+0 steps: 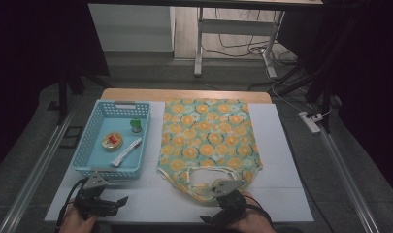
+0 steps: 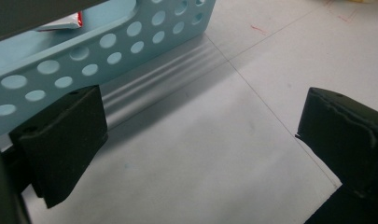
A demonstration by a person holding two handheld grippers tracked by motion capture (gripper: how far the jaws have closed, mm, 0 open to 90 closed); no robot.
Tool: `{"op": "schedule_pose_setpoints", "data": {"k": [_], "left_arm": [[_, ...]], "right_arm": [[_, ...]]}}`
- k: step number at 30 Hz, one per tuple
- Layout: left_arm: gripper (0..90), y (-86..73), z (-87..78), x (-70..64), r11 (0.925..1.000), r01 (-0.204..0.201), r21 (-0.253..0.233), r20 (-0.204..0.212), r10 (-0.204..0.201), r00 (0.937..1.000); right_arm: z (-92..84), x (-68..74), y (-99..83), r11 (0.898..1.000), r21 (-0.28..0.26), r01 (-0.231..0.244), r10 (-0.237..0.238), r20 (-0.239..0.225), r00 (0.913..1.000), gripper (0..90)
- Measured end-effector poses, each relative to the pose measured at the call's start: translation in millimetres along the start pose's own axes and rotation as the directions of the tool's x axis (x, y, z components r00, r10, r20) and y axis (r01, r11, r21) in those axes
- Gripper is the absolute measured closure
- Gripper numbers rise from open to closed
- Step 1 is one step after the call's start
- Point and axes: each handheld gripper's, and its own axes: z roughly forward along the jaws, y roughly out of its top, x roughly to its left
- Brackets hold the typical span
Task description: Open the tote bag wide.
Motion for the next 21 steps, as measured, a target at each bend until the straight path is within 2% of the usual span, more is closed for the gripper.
{"op": "schedule_pose_setpoints", "data": {"k": [3,4,5,6,7,8,9,10,11,12,13,14,15,18,21], "left_arm": [[1.7,0.1,0.2,-0.4,1.0000,-0.003,0.003,-0.002,0.003,1.0000],[1.7,0.1,0.3,-0.5,1.0000,-0.004,0.003,-0.002,0.004,1.0000],[1.8,0.2,0.3,-0.6,1.0000,-0.006,0.004,-0.002,0.006,1.0000],[1.8,0.2,0.3,-0.7,1.0000,-0.007,0.004,-0.002,0.007,1.0000],[1.8,0.1,0.3,-0.8,1.0000,-0.007,0.005,-0.001,0.007,1.0000],[1.8,0.2,0.3,-0.9,1.0000,-0.008,0.005,-0.001,0.008,1.0000],[1.9,0.2,0.3,-1.0,0.9999,-0.009,0.006,-0.001,0.009,1.0000],[1.9,0.2,0.3,-1.0,0.9999,-0.010,0.007,-0.002,0.010,1.0000],[1.9,0.3,0.4,-1.1,0.9999,-0.012,0.006,-0.003,0.012,0.9999],[1.9,0.3,0.4,-1.2,0.9999,-0.012,0.006,-0.003,0.012,0.9999],[2.0,0.3,0.4,-1.3,0.9999,-0.013,0.006,-0.003,0.013,0.9999],[2.0,0.3,0.4,-1.3,0.9999,-0.013,0.006,-0.004,0.013,0.9999],[2.0,0.3,0.4,-1.4,0.9999,-0.014,0.006,-0.004,0.014,0.9999],[2.2,0.4,0.5,-1.5,0.9999,-0.014,0.007,-0.005,0.014,0.9999],[2.2,0.3,0.5,-1.3,0.9999,-0.013,0.007,-0.004,0.013,0.9999]], "right_arm": [[3.1,-0.1,0.4,1.000,0.013,0.007,-0.007,-0.003,1.0000,8.3],[4.5,-1.2,0.4,1.000,0.020,0.005,-0.005,-0.003,1.0000,11.6],[6.1,-4.1,-0.1,0.999,0.034,0.005,-0.005,0.000,1.0000,18.6],[6.1,-4.1,-0.1,0.999,0.034,0.005,-0.005,0.000,1.0000,18.6],[6.1,-7.1,-1.3,0.999,0.043,0.014,-0.014,0.006,0.9999,27.5],[6.1,-7.1,-1.3,0.999,0.043,0.014,-0.014,0.006,0.9999,27.5],[4.2,-11.4,-3.1,0.998,0.057,0.017,-0.019,0.022,0.9996,36.7],[4.2,-11.4,-3.1,0.998,0.057,0.017,-0.019,0.022,0.9996,36.7],[3.5,-13.0,-3.8,0.998,0.058,0.017,-0.019,0.029,0.9994,42.3],[1.7,-15.7,-4.4,0.998,0.060,0.011,-0.013,0.037,0.9992,47.8],[-1.1,-19.9,-4.8,0.998,0.068,-0.007,0.004,0.042,0.9991,57.5],[-1.1,-19.9,-4.8,0.998,0.068,-0.007,0.004,0.042,0.9991,57.5],[-4.0,-24.8,-5.6,0.997,0.072,-0.027,0.024,0.038,0.9990,66.8],[-6.4,-28.6,-5.6,0.996,0.082,-0.032,0.029,0.035,0.9990,81.6],[-8.2,-29.4,-4.4,0.997,0.073,-0.034,0.033,0.023,0.9992,85.0]]}}
